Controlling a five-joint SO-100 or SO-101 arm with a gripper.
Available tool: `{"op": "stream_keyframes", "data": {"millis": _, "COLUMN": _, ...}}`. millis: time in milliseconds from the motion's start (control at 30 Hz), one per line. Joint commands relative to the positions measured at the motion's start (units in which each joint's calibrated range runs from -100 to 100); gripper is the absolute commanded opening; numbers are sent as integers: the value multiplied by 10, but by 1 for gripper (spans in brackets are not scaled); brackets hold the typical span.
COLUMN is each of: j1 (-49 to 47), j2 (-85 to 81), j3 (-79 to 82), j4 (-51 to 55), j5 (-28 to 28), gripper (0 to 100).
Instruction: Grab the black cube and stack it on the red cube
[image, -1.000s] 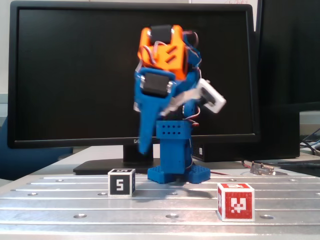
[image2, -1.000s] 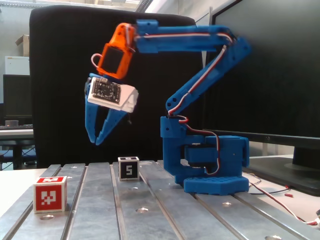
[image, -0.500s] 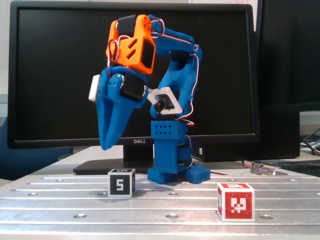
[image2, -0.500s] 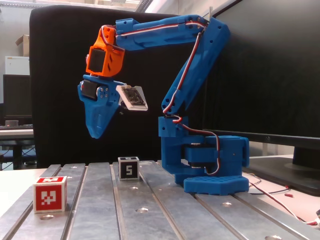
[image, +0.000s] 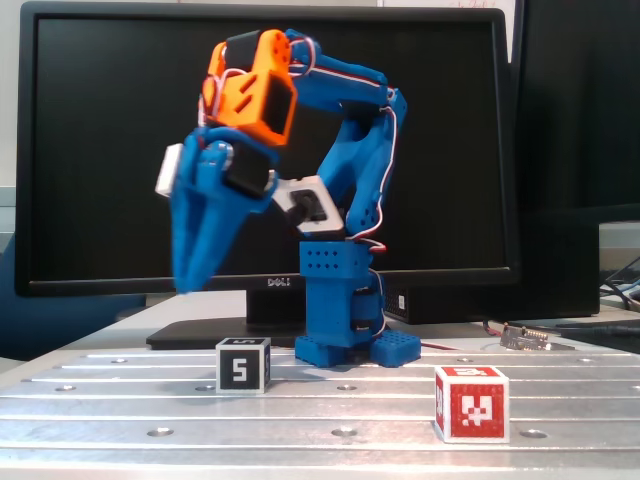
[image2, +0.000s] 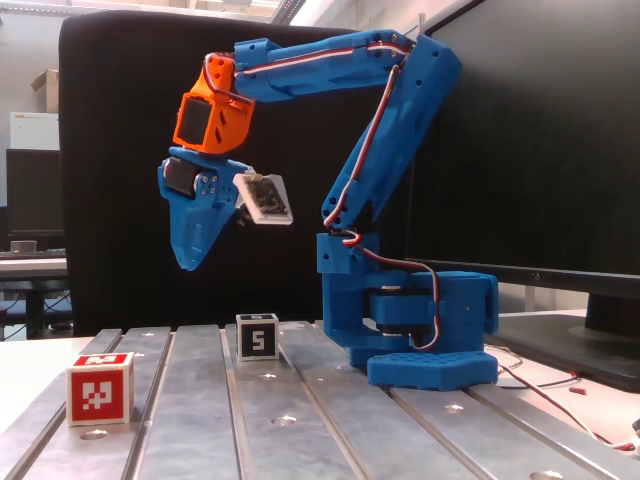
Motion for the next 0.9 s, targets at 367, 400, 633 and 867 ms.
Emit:
{"op": "stream_keyframes", "data": {"millis": 367, "j1": 4, "j2": -1, "j3": 32, "j4": -11, "j5": 130, "gripper": 1}}
{"op": "stream_keyframes", "data": {"millis": 400, "j1": 4, "j2": 0, "j3": 34, "j4": -11, "j5": 141, "gripper": 1}}
{"op": "stream_keyframes", "data": {"millis": 633, "j1": 4, "j2": -8, "j3": 81, "j4": -7, "j5": 212, "gripper": 1}}
{"op": "stream_keyframes", "data": {"millis": 867, "j1": 28, "j2": -8, "j3": 77, "j4": 44, "j5": 262, "gripper": 1}}
